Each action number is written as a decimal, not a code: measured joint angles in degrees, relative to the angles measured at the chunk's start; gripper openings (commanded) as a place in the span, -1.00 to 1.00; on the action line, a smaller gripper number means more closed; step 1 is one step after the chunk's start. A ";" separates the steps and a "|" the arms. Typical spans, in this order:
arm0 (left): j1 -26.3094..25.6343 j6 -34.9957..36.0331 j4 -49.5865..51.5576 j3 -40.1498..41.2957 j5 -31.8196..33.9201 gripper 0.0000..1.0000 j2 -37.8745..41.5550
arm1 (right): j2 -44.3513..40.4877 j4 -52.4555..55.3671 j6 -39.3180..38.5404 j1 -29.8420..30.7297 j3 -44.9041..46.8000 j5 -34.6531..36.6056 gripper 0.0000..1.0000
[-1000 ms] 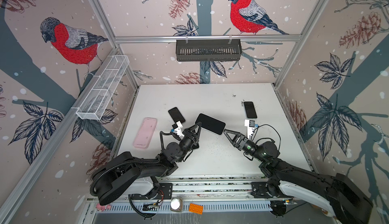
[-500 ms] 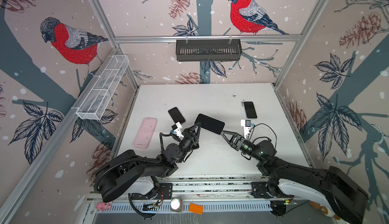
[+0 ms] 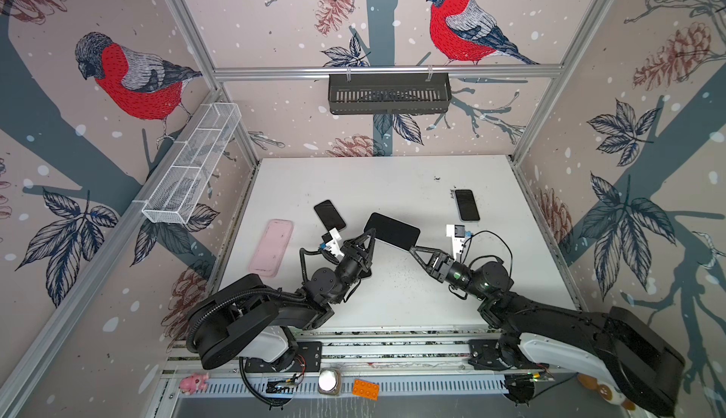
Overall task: Take the phone out of the phone case
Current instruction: Remove the phone case from the phone.
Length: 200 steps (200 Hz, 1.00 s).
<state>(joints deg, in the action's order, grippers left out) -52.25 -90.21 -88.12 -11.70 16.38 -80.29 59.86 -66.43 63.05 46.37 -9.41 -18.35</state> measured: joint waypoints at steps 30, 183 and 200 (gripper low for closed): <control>-0.02 -0.90 -0.33 -0.28 -0.17 -1.00 -0.74 | 0.17 0.02 -0.02 0.02 0.11 0.00 -0.46; -0.04 -0.76 6.01 -2.23 -1.77 -1.00 3.26 | -5.20 6.69 -5.86 -0.09 0.04 -0.31 -0.88; 0.13 -0.24 11.04 -3.28 -2.86 -1.00 6.58 | -8.00 9.68 -10.27 -0.04 -0.09 -0.48 -0.92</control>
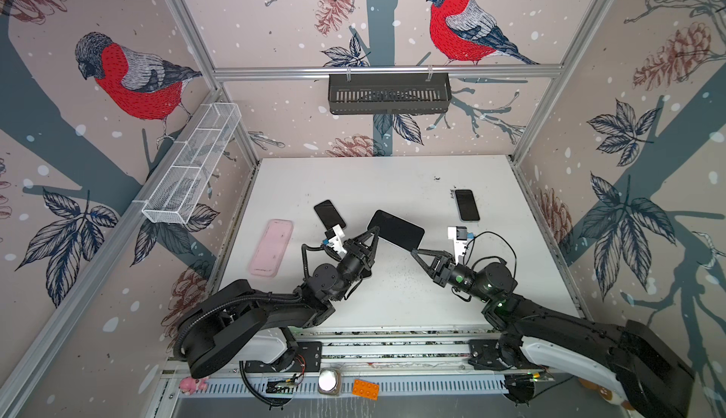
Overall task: Take the phone out of the phone case
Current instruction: Remove the phone case from the phone.
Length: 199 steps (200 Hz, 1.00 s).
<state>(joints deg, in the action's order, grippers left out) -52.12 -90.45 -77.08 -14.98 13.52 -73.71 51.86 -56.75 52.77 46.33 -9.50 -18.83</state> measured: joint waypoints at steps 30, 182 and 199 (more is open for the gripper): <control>0.11 1.38 7.80 -1.81 -1.73 -1.00 4.48 | -4.20 4.68 -7.17 0.09 -0.17 0.28 -0.93; 0.61 1.99 14.75 -4.98 -3.08 -1.00 5.42 | -6.47 9.07 -18.47 -1.49 -0.15 1.03 -0.81; 0.79 1.99 14.78 -4.98 -3.21 -1.00 5.42 | -6.16 8.87 -19.26 -1.36 -0.20 1.75 -0.79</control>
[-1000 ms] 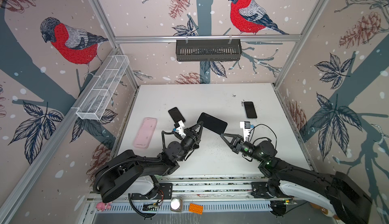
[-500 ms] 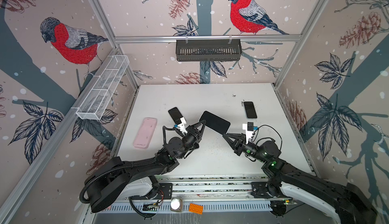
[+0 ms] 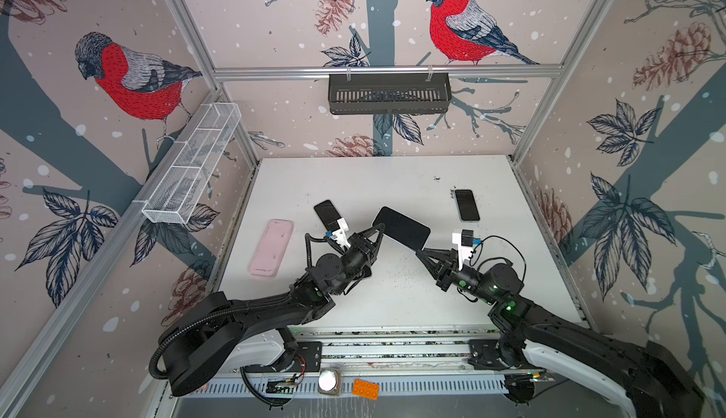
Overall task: Take the phone out of the phone case
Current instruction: Remove the phone case from the phone.
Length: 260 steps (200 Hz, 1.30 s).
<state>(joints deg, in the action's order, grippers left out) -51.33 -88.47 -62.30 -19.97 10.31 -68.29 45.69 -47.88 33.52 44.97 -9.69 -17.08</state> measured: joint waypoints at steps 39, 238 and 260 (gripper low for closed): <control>0.79 -0.17 -0.09 0.02 0.33 -1.00 0.09 | 1.99 1.44 -2.69 0.92 -2.23 2.71 -0.68; 3.26 1.40 1.44 1.29 -0.90 -1.00 4.70 | 0.59 -0.98 6.95 -2.05 -2.40 -10.05 0.63; 3.26 1.46 1.38 0.72 -1.16 -1.00 4.42 | 2.99 -2.23 7.54 -1.99 -2.95 -9.97 0.57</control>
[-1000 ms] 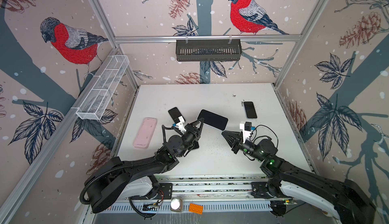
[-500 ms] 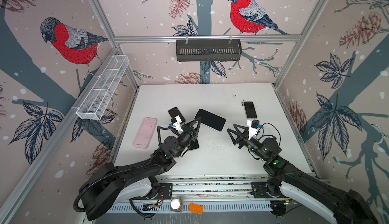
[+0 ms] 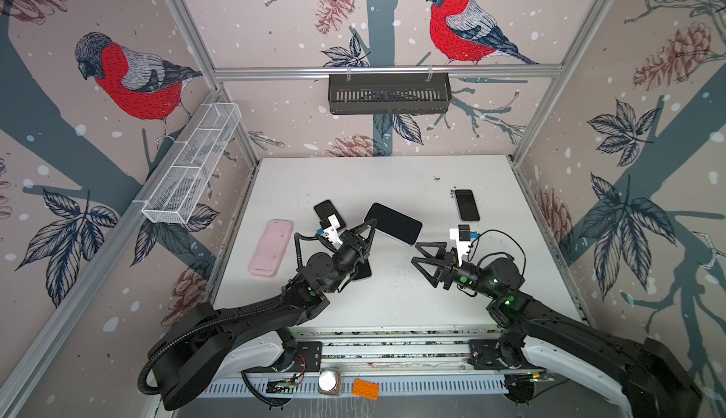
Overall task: Take the phone out of the phone case
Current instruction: Remove the phone case from the phone.
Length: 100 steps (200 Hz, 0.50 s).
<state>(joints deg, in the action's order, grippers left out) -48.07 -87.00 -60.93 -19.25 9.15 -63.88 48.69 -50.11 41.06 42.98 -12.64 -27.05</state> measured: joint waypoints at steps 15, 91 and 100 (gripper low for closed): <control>0.00 0.17 0.00 0.00 -0.09 -1.00 -0.13 | 1.77 -1.07 1.05 -0.66 -0.04 -0.11 0.53; 0.00 0.35 -0.22 0.20 -0.15 -1.00 -1.05 | 6.19 -7.04 5.27 -2.40 -0.94 -1.86 0.29; 0.00 0.35 -0.33 0.31 -0.15 -1.00 -1.25 | 6.54 -7.37 5.29 -2.43 -1.01 -2.03 0.23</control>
<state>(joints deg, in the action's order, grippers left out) -48.07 -86.65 -61.25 -18.94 8.99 -65.12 55.22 -57.47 46.35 40.56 -13.65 -29.08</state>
